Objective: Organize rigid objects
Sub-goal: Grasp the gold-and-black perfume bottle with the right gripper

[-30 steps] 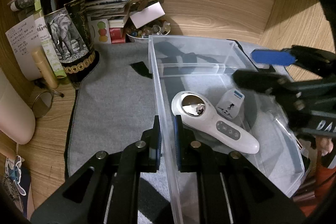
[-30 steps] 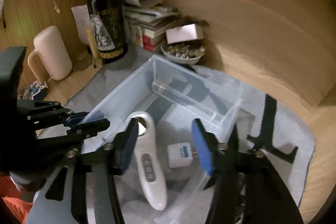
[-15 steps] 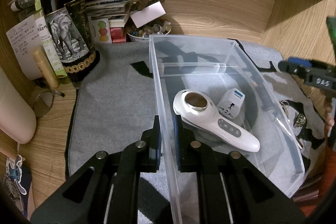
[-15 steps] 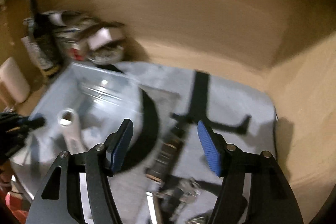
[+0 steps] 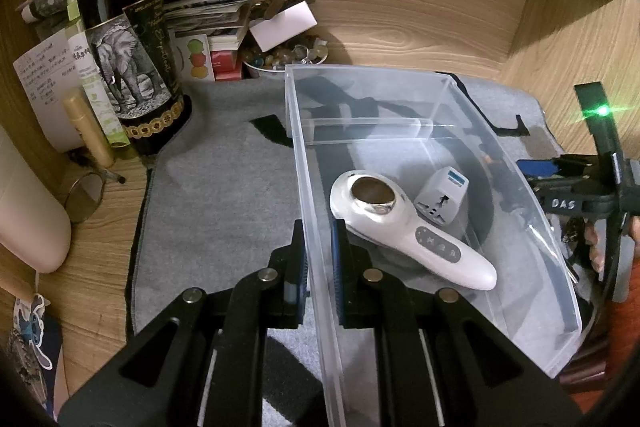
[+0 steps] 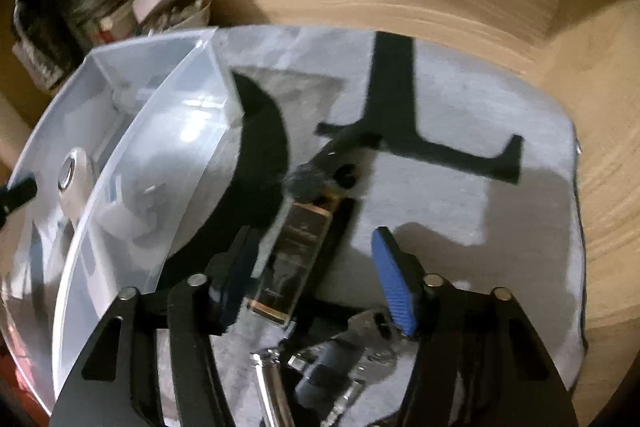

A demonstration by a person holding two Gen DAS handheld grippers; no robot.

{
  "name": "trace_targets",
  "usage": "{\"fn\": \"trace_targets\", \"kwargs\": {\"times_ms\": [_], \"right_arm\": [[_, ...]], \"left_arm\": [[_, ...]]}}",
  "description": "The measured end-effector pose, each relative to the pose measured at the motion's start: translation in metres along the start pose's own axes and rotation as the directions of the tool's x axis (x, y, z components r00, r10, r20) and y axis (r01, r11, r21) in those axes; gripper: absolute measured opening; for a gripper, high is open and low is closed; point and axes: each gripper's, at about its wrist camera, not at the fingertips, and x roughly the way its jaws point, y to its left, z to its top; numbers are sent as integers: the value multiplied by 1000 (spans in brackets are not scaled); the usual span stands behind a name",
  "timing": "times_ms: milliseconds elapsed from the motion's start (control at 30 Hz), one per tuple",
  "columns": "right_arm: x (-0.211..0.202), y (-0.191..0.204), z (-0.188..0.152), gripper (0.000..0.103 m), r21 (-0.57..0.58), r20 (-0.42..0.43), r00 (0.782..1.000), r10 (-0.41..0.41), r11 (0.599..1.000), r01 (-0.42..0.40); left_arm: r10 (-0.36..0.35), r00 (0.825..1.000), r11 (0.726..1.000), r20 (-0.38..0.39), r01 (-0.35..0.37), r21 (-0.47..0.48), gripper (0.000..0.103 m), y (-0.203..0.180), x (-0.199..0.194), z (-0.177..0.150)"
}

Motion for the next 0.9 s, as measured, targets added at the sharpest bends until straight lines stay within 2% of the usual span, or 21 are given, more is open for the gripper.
{"fn": "trace_targets", "kwargs": {"times_ms": [67, 167, 233, 267, 400, 600, 900], "right_arm": [[7, 4, -2, 47, -20, -28, 1000, -4, 1000, 3], [6, 5, -4, 41, -33, -10, 1000, -10, 999, 9], [4, 2, -5, 25, -22, -6, 1000, 2, 1000, -2], [3, 0, -6, 23, -15, -6, 1000, 10, 1000, -10], [-5, -3, -10, 22, 0, 18, 1000, 6, 1000, -6], [-31, -5, -8, 22, 6, 96, 995, -1, 1000, 0], [-70, 2, 11, 22, 5, 227, 974, -10, 1000, 9]], "left_arm": [[-1, 1000, 1000, 0, 1, 0, 11, 1, 0, -1], [0, 1000, 1000, 1, 0, -2, 11, 0, 0, 0], [-1, 1000, 1000, 0, 1, -2, 11, 0, 0, 0], [-2, 1000, 1000, -1, 2, -3, 11, 0, 0, 0], [-3, 1000, 1000, -2, 3, -2, 11, 0, 1, 0], [-2, 1000, 1000, -2, 2, -3, 11, 0, 1, 0], [-2, 1000, 1000, -2, 2, -2, 11, 0, 2, 0]]}}
